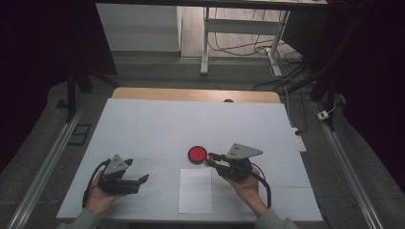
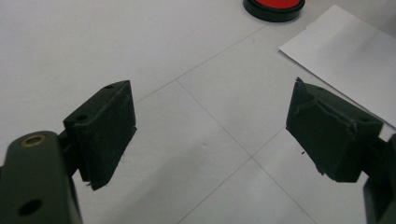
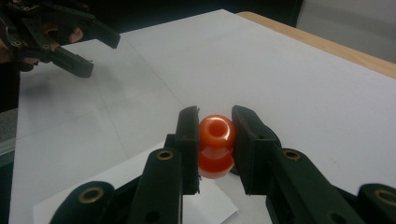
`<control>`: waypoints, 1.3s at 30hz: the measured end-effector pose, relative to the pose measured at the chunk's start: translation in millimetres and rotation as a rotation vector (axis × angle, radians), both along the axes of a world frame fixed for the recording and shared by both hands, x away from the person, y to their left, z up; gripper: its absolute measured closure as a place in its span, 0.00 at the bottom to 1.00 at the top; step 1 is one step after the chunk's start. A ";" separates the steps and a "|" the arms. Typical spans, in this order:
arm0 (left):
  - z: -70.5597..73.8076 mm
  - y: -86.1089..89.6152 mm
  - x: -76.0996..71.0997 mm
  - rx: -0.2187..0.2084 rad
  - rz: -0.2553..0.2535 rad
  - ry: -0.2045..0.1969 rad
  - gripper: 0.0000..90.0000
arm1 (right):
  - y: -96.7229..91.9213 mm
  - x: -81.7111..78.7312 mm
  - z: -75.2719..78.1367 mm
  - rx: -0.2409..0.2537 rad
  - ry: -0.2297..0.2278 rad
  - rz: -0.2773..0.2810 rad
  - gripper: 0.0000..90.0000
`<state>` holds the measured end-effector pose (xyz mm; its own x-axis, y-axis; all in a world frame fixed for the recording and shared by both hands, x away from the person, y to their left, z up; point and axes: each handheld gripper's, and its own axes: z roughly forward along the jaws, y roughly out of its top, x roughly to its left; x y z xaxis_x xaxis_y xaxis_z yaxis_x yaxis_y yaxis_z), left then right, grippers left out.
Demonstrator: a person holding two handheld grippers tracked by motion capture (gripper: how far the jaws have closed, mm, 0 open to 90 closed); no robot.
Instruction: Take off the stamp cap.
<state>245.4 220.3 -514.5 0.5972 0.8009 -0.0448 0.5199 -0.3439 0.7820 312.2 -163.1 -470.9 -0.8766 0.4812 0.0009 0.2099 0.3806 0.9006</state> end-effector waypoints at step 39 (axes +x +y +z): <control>14.6 -36.8 10.5 0.018 -0.090 -0.046 0.18 | 0.3 0.8 -0.1 0.000 -0.006 -0.009 0.79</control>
<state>256.0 183.6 -499.8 0.6678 0.7444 -0.0022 0.4501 -0.4014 0.7977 312.9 -162.8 -470.9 -0.8723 0.4889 -0.0047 0.2076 0.3790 0.9018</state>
